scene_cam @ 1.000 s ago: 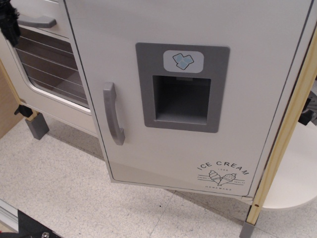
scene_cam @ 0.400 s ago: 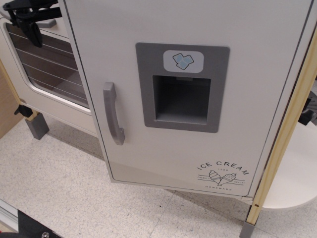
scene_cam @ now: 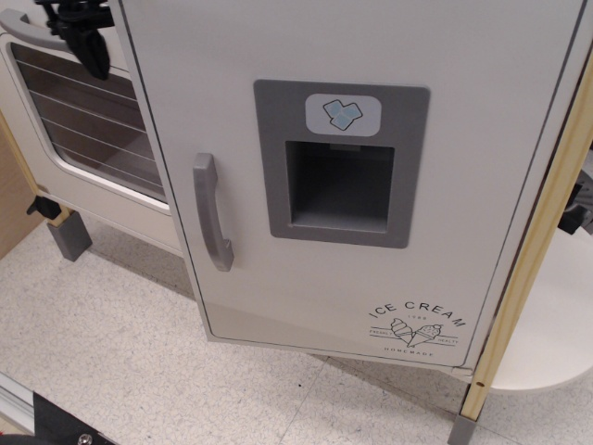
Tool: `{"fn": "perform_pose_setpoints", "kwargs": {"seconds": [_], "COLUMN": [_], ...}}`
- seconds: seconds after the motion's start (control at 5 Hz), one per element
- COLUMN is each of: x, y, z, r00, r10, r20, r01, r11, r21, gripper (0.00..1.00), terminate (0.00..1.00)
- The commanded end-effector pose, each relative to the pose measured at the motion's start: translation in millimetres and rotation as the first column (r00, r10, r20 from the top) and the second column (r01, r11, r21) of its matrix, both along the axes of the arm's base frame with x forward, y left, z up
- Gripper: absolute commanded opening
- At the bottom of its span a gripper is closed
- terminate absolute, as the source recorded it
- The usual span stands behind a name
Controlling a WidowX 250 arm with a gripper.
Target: Open fridge
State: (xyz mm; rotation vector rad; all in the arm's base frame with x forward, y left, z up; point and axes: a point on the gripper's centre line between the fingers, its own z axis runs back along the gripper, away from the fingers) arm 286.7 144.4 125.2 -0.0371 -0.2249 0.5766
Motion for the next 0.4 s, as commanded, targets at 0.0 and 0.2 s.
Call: {"fn": "perform_pose_setpoints", "kwargs": {"seconds": [0.0, 0.2], "x": [-39, -52], "y": [4, -1], "z": [40, 42], "r00": [0.993, 0.983], "r10": [-0.11, -0.177], "r20": [0.042, 0.041], "r01": [0.11, 0.178], "r11": [0.994, 0.984], "r21": [-0.016, -0.028], "gripper": [1.0, 1.0], "terminate": [0.0, 0.0]}}
